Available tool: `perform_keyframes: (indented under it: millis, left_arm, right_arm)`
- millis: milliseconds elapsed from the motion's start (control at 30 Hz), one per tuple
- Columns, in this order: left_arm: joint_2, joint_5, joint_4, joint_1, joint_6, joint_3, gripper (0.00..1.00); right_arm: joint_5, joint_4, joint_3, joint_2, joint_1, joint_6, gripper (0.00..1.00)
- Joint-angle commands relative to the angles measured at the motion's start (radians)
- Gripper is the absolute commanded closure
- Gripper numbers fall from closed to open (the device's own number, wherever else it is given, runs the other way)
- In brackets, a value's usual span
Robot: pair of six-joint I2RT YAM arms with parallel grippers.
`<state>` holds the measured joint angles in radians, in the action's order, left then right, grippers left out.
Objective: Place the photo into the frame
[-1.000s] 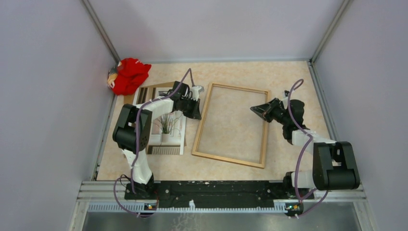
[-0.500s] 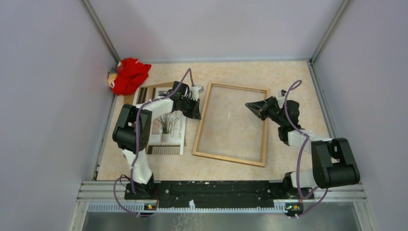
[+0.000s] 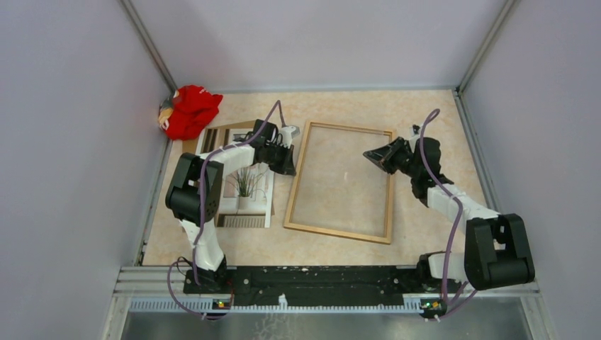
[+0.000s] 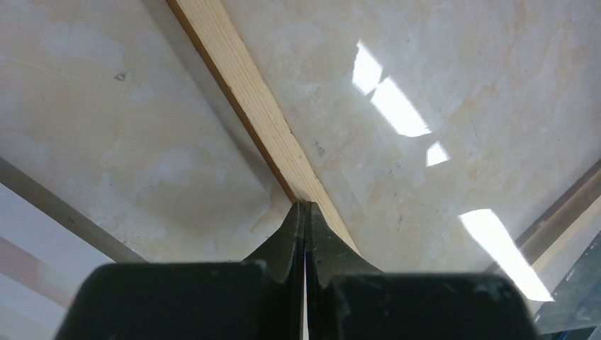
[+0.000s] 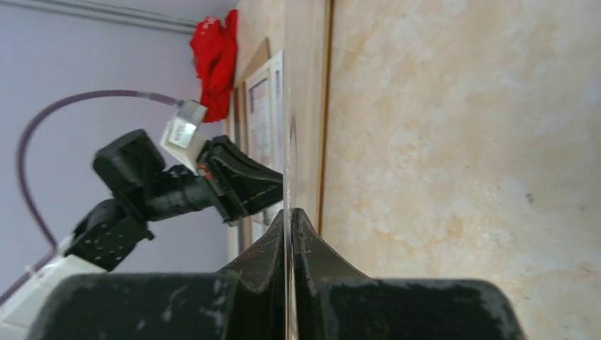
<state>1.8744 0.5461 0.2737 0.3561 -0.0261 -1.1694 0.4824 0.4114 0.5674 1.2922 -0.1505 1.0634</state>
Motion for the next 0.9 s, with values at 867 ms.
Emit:
perform_keyframes:
  millis: [867]
  left_arm:
    - [0.025,-0.012,0.000,0.016,-0.020,0.027,1.00]
  right_arm:
    - [-0.162,-0.447,0.147,0.064,0.026,-0.387,0.64]
